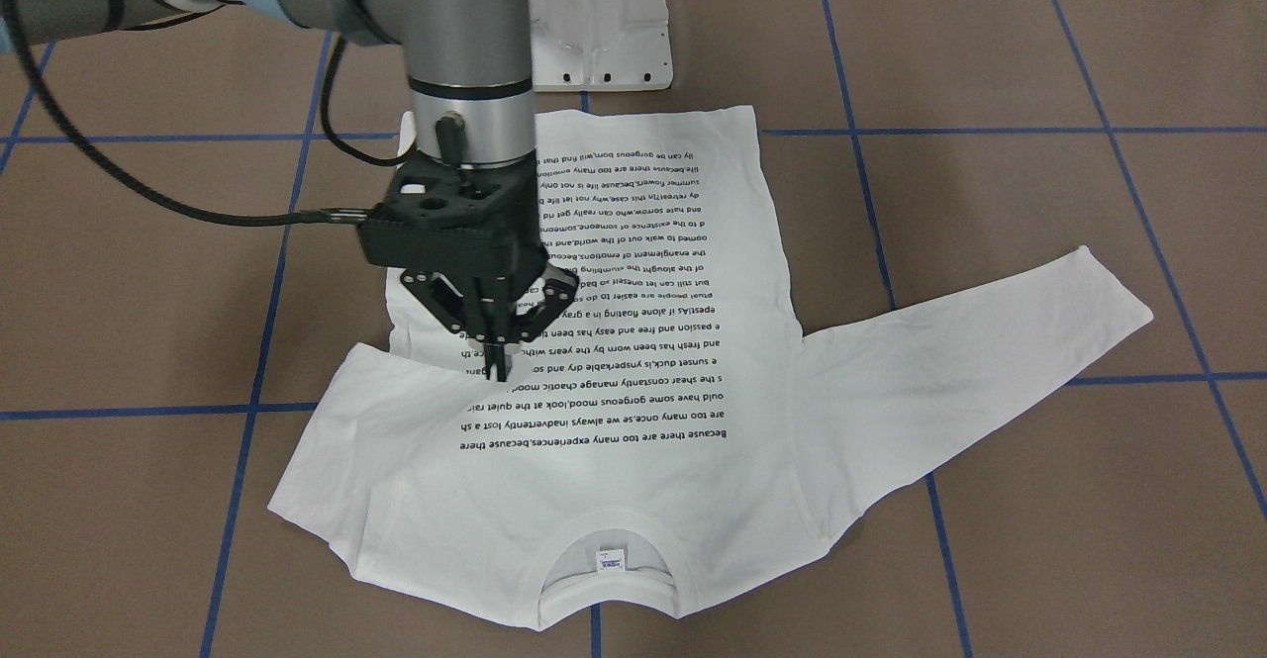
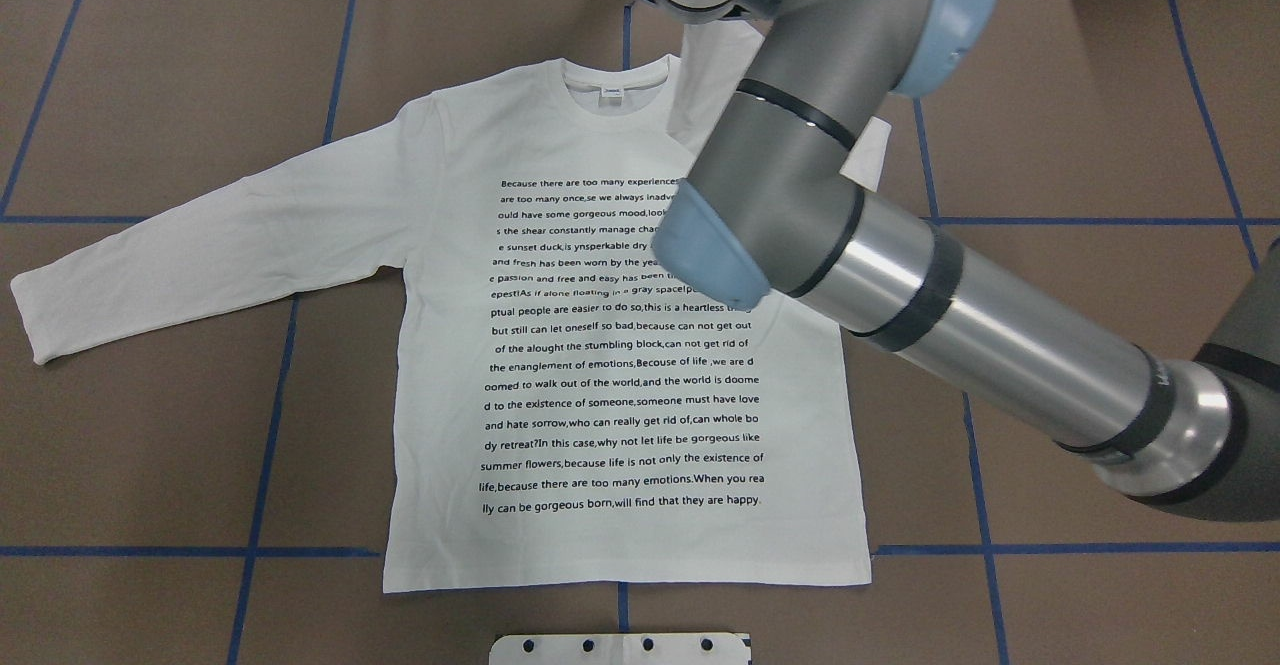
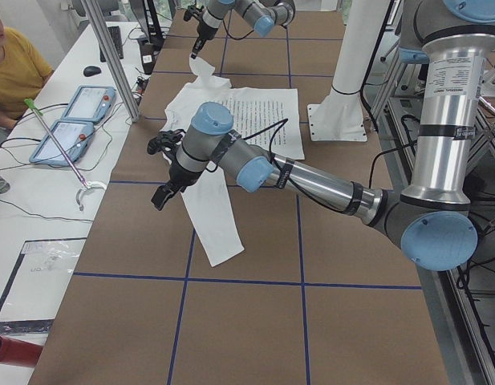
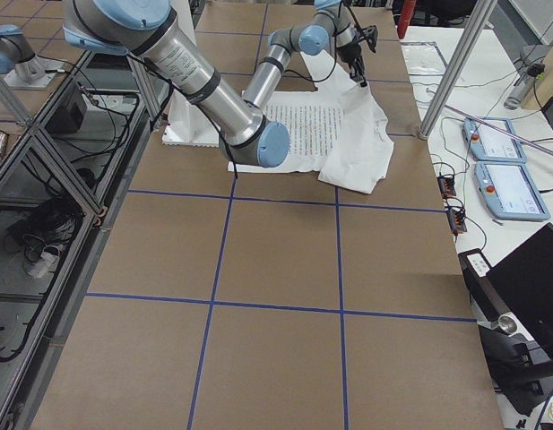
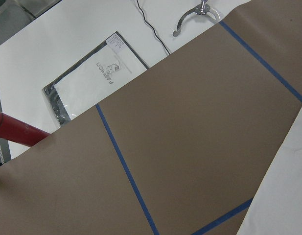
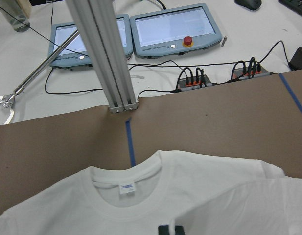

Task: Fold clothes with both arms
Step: 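Grasp the sleeve nearest the right gripper and fold it across the shirt body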

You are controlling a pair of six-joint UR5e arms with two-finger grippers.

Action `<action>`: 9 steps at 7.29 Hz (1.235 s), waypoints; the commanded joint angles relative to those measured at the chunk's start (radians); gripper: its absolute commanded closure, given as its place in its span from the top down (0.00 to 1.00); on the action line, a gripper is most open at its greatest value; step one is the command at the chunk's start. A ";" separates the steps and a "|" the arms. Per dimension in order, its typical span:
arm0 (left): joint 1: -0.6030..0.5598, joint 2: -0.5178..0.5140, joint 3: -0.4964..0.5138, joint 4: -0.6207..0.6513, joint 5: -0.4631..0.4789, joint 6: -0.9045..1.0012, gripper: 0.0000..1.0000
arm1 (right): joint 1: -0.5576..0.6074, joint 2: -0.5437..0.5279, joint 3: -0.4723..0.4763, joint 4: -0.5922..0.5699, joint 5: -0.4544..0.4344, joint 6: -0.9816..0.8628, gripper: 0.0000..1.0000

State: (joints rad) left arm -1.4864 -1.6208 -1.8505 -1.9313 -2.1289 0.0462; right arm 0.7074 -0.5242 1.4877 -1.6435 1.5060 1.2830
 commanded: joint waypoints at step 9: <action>0.103 -0.002 0.034 -0.163 0.003 -0.159 1.00 | -0.042 0.068 -0.133 -0.006 0.161 0.080 1.00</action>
State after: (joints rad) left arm -1.4491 -1.6376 -1.8314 -2.0115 -2.1295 -0.0425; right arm 0.6045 -0.3310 1.1267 -1.5299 1.5230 1.4058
